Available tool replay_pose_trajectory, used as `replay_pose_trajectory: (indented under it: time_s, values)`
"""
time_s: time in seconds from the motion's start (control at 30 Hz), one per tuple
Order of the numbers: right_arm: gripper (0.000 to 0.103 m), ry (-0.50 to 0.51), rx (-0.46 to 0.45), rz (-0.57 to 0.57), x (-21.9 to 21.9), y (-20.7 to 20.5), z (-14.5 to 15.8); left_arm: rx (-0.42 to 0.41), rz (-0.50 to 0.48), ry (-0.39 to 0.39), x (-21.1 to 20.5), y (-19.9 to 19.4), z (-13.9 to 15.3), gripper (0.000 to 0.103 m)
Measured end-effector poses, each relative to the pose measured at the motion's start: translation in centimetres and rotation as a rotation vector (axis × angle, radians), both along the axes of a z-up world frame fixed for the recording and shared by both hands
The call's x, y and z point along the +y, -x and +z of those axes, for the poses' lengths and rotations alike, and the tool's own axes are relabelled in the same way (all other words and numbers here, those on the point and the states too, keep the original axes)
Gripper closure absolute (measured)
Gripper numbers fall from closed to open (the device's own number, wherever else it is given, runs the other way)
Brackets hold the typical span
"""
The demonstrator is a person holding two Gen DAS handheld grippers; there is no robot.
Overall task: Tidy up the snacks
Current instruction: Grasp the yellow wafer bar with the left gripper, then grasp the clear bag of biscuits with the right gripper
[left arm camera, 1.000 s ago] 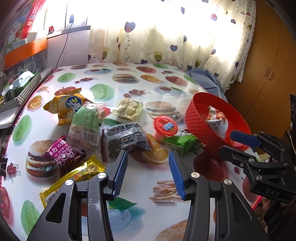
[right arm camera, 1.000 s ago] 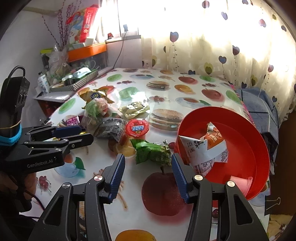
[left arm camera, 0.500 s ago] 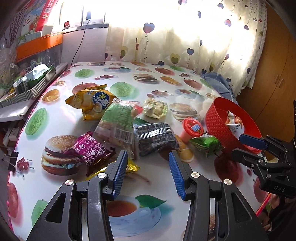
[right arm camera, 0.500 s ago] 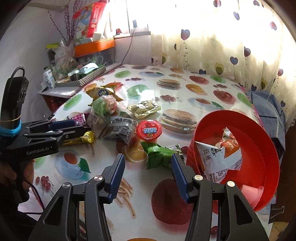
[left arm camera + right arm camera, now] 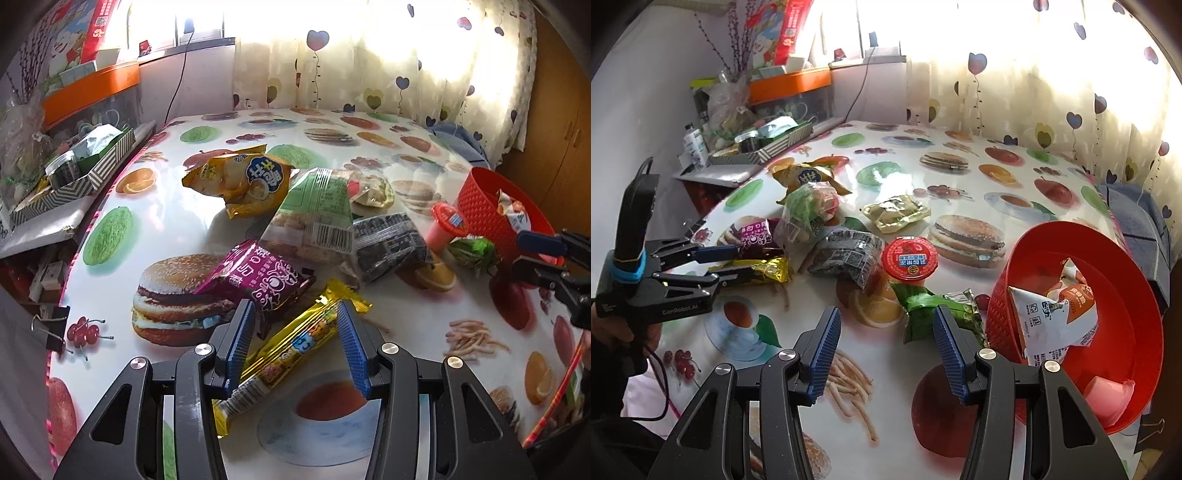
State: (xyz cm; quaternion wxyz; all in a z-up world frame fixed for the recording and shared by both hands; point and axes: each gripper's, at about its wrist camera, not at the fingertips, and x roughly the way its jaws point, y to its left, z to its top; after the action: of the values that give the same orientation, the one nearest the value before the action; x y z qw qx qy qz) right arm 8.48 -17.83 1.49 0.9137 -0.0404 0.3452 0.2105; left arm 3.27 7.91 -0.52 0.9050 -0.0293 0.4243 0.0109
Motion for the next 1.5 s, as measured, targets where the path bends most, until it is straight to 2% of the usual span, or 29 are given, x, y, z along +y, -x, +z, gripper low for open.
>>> replay_pose_trajectory:
  time_s: [0.13, 0.23, 0.4, 0.57, 0.63, 0.67, 0.7, 0.8, 0.97, 1.07, 1.2, 1.3, 1.37, 1.5]
  values:
    - [0.053, 0.001, 0.001, 0.007, 0.3, 0.0, 0.0, 0.063, -0.044, -0.04, 0.1, 0.1, -1.6, 0.055]
    - [0.053, 0.003, 0.002, 0.013, 0.6, 0.0, -0.1, 0.09, -0.082, -0.021, -0.1, 0.6, -2.1, 0.055]
    - [0.053, 0.009, 0.005, 0.03, 1.1, -0.2, -0.1, 0.086, -0.129, 0.027, -0.8, 1.4, -1.9, 0.055]
    - [0.052, 0.028, -0.014, 0.083, 2.2, -0.8, 0.1, 0.064, -0.1, 0.024, -1.4, 1.2, -2.2, 0.055]
    - [0.053, 0.039, -0.024, 0.115, 2.9, -1.2, 0.3, 0.057, -0.087, 0.002, -1.8, 1.2, -2.3, 0.061]
    - [0.053, 0.047, -0.029, 0.131, 3.3, -1.5, 0.4, 0.055, -0.083, -0.007, -1.9, 1.2, -2.3, 0.072]
    - [0.053, 0.053, -0.035, 0.15, 3.7, -1.7, 0.5, 0.054, -0.079, -0.003, -1.8, 1.0, -2.3, 0.076]
    - [0.052, 0.092, -0.046, 0.219, 5.1, -2.7, 0.5, 0.051, -0.065, 0.031, -1.4, 1.2, -2.3, 0.078]
    - [0.052, 0.155, -0.046, 0.304, 7.2, -5.0, 0.5, 0.055, -0.045, 0.037, -1.0, 1.7, -2.2, 0.08]
    - [0.052, 0.109, -0.022, 0.298, 7.8, -6.7, 0.9, 0.057, -0.034, 0.039, -0.8, 2.2, -2.2, 0.08]
    - [0.052, -0.029, 0.04, 0.242, 8.1, -8.9, 1.7, 0.058, -0.021, 0.057, -0.4, 2.7, -2.1, 0.08]
    - [0.045, -0.132, 0.076, 0.197, 8.4, -10.6, 1.9, 0.058, -0.016, 0.065, -0.2, 3.1, -2.1, 0.08]
    - [0.04, -0.165, 0.098, 0.187, 8.8, -11.6, 1.8, 0.057, -0.015, 0.069, -0.2, 3.2, -2.2, 0.08]
    - [0.038, -0.201, 0.196, 0.199, 9.8, -13.5, 0.5, 0.054, -0.014, 0.07, -0.1, 3.3, -2.2, 0.079]
